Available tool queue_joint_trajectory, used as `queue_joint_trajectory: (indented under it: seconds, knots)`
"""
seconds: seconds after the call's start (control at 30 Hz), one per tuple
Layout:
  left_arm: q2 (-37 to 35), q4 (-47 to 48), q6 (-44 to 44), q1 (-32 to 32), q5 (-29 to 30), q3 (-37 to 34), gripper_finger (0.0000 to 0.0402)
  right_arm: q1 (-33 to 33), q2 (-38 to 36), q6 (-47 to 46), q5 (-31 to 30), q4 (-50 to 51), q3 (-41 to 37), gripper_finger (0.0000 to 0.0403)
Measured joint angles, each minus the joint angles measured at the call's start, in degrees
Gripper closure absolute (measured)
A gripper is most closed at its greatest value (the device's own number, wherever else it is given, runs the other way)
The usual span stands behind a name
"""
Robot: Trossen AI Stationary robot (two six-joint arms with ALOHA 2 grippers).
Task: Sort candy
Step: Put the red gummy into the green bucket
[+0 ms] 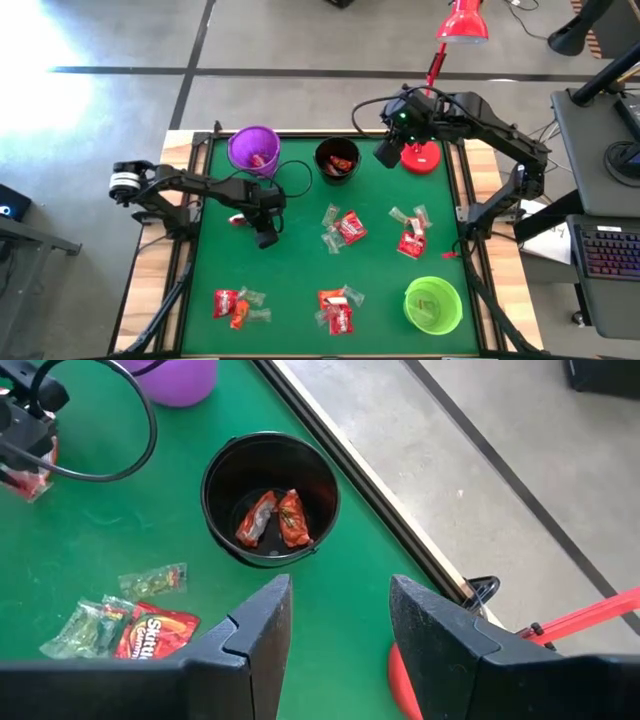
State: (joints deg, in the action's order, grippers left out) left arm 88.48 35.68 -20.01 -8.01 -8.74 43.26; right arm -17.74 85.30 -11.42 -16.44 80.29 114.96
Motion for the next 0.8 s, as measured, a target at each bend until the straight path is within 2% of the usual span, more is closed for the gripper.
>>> queue_joint_trajectory:
  seconds: [0.3,0.8]
  knots:
    - [-0.5,-0.8,1.3,0.0,0.8,-0.1,0.0391,0.0,0.0,1.1,-0.1,0.0,0.0,0.0241]
    - [-5.7,-0.7,1.5,0.1,-6.0,-0.4,0.0401,0.0,0.0,1.9,-0.1,0.0,0.0,0.0241]
